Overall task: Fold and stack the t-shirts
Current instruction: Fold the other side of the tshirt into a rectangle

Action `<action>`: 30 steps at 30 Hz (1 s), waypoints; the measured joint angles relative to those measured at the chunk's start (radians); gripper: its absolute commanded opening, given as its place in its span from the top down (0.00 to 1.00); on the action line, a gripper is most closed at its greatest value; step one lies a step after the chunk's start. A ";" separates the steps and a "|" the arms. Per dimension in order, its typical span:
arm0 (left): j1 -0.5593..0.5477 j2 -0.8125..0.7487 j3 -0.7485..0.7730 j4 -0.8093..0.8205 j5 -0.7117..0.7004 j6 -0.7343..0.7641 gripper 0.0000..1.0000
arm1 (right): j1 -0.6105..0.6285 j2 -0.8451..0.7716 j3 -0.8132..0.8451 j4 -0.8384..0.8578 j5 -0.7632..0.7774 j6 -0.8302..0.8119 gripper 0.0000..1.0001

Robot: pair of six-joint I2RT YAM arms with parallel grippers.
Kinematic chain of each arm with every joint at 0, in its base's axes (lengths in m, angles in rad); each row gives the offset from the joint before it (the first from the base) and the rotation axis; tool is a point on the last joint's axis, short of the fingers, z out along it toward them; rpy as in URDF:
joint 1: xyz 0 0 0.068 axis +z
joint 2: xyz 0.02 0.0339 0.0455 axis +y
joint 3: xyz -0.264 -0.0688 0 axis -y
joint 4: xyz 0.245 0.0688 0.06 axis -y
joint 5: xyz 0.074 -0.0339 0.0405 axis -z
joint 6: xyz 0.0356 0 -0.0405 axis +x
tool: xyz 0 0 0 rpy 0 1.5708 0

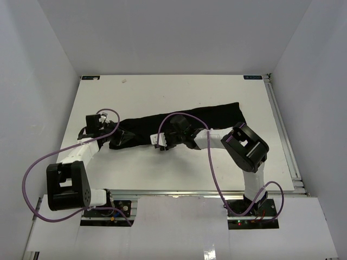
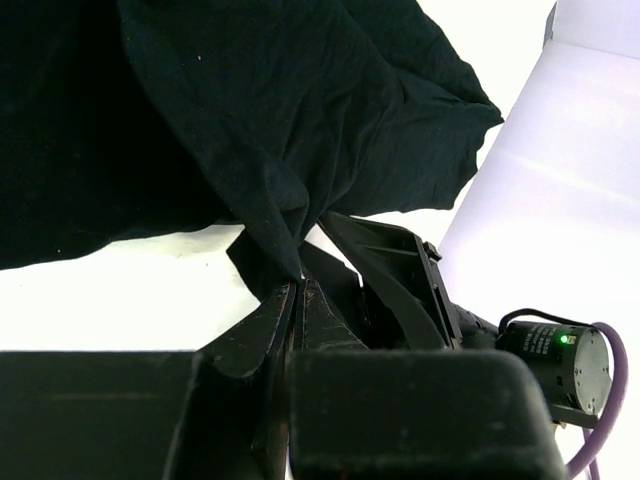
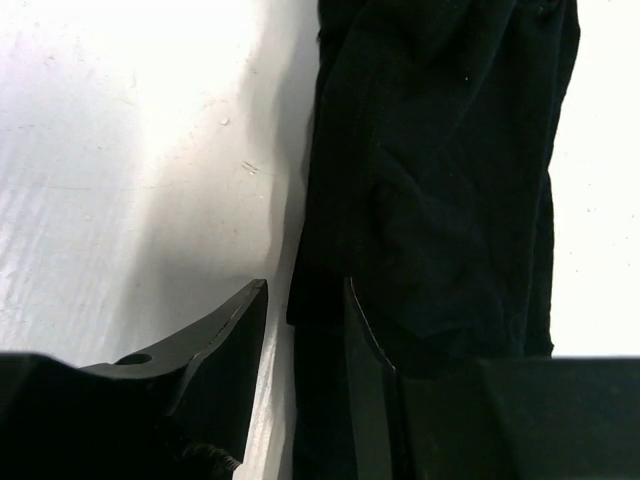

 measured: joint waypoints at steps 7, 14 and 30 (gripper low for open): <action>0.000 -0.001 -0.004 0.001 0.002 -0.003 0.90 | 0.005 0.032 0.012 0.025 0.043 0.002 0.73; 0.000 -0.003 -0.014 0.001 0.002 -0.003 0.90 | 0.006 0.027 0.005 0.043 0.048 0.010 0.88; 0.014 -0.021 -0.008 -0.074 -0.025 0.060 0.90 | -0.020 -0.190 -0.030 0.025 -0.022 0.117 0.90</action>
